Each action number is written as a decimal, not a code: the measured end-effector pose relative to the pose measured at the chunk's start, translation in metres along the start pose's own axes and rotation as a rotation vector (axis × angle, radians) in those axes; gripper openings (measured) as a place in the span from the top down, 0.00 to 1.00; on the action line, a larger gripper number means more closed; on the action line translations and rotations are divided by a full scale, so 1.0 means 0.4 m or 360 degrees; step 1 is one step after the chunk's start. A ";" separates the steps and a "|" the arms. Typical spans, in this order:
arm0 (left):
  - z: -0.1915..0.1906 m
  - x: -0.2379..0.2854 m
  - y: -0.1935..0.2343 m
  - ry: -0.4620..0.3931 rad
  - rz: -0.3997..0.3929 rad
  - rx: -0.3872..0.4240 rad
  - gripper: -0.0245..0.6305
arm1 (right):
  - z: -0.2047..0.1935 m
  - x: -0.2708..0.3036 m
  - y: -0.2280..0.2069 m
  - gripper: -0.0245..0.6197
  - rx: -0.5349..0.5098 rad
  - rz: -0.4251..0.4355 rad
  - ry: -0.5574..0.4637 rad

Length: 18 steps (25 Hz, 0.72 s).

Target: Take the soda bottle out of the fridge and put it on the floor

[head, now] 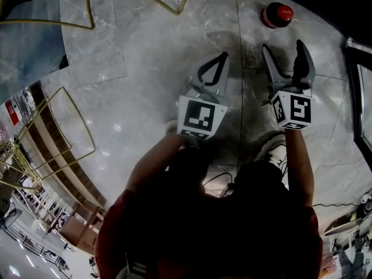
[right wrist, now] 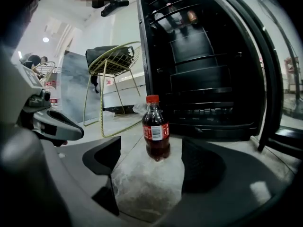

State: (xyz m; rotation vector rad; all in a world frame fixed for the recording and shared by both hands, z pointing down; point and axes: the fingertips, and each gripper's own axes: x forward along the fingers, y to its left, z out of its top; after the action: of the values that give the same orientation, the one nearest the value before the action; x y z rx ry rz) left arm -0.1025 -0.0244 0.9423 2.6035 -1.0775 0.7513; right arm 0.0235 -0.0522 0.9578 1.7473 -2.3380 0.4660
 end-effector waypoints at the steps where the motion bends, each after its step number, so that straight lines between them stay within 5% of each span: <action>1: 0.001 -0.001 0.000 -0.0002 0.0004 0.0002 0.96 | -0.006 -0.015 0.004 0.36 0.0027 -0.0004 0.0005; 18: 0.005 -0.013 0.002 -0.0024 -0.0001 -0.0001 0.96 | -0.090 -0.103 0.100 0.36 0.0139 0.0085 0.0168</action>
State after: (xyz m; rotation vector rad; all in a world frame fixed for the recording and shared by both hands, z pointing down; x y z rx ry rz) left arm -0.1055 -0.0226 0.9380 2.6131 -1.0813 0.7322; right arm -0.0043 0.0082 0.9722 1.6567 -2.3278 0.6616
